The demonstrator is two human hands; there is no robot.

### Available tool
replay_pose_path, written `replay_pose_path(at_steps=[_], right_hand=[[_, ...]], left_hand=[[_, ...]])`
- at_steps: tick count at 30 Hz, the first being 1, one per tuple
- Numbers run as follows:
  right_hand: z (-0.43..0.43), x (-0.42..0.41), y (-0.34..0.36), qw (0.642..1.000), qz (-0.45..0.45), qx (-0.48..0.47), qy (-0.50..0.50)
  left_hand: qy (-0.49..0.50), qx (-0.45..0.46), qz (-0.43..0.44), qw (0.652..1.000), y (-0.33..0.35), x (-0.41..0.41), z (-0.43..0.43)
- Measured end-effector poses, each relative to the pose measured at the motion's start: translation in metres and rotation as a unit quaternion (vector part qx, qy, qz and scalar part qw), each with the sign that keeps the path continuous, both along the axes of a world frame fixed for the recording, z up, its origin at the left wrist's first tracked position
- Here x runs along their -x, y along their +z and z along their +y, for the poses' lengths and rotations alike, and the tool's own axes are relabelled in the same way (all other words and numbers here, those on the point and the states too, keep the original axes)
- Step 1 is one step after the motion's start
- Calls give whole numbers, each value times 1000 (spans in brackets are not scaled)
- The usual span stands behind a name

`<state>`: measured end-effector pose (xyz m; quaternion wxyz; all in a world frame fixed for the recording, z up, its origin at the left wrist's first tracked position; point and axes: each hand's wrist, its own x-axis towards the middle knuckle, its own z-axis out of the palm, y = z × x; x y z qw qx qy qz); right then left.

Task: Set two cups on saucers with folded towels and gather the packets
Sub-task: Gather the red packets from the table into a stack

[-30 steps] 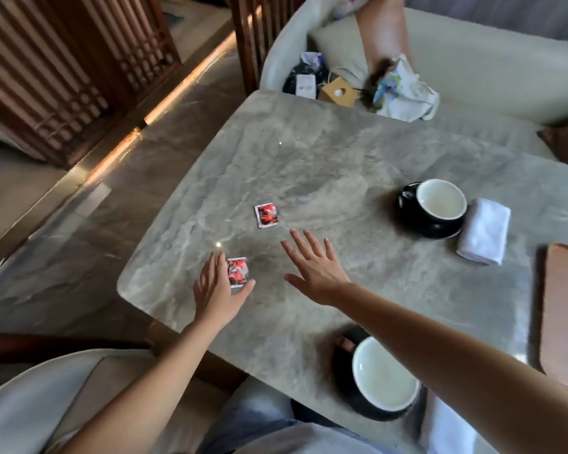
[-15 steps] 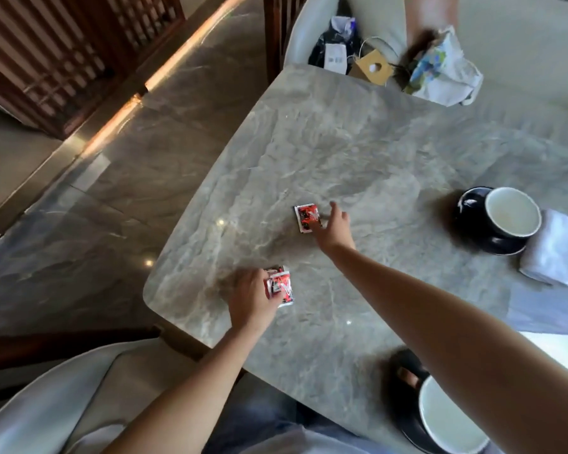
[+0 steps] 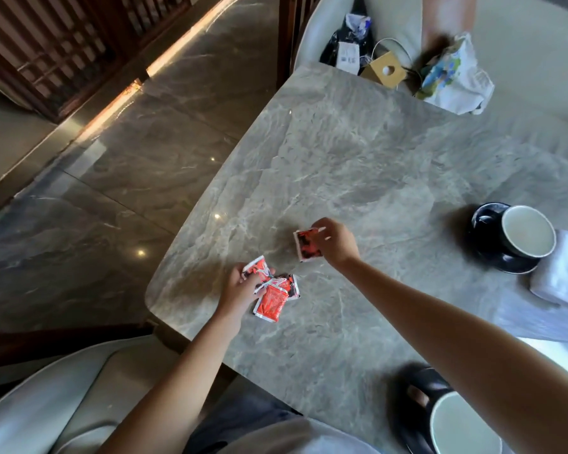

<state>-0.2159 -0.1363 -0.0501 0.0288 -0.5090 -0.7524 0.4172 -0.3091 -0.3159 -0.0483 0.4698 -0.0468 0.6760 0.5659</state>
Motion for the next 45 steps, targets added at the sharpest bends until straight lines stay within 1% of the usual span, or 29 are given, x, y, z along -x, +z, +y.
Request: replay_pose_path(at_steps=[3,5,6,9,11,13,15,17,19,20,22,24,25,26,27,28,29,34,37,39,40,42,43,45], right_hand=[[-30,-1,7,985,97,142,11],[-49,-1,9,974,120,190,26],[-56,0,10,970,126,205,22],[-68,4,12,956,141,258,-1],[-70,8,16,945,156,289,-7],[-69,10,21,930,178,323,-8],[-70,11,25,921,188,342,12],[-77,15,25,930,166,322,53],[-88,20,24,953,133,260,86],[-91,23,23,964,115,224,90],[-92,24,19,981,71,157,86],[-87,20,16,991,-12,50,124],[-86,15,13,984,-56,-5,167],[-86,9,11,968,-92,-46,227],[-88,3,6,948,-116,-77,287],[-91,-1,0,933,-125,-94,325],[-94,-4,-4,929,-122,-102,333],[-89,2,-5,956,-73,-92,270],[-85,6,7,982,22,-44,180],[-85,11,21,981,94,-78,154],[-88,14,28,973,118,-102,169],[-97,18,36,951,136,-142,240],[-103,19,38,939,131,-150,280],[-110,17,38,923,102,-137,343]], left_hand=[[23,6,-61,998,-2,7,2],[27,-1,-123,992,-1,8,0],[15,-9,-138,990,0,9,-3],[-52,-16,-87,995,-1,18,-20],[-30,0,-67,997,1,25,-27],[11,26,-77,997,5,31,-29],[26,31,-130,991,11,33,-30],[-28,-2,-172,985,13,33,-34],[-93,-38,-149,984,13,28,-38],[-103,-40,-124,986,11,26,-39],[-72,-25,-93,993,8,22,-41],[-40,-31,-114,992,5,21,-44],[-32,-44,-134,990,4,22,-46],[-23,-59,-153,986,2,23,-49],[-13,-73,-170,983,2,24,-52],[-5,-83,-183,980,2,26,-54],[-1,-87,-191,978,2,27,-56],[3,-79,-212,974,1,28,-58],[-14,-62,-242,968,1,27,-56],[-22,-56,-258,964,1,26,-53],[-23,-62,-269,961,0,24,-52],[-30,-84,-292,952,1,21,-48],[-34,-102,-300,948,1,20,-46],[-29,-136,-305,942,2,18,-42]])
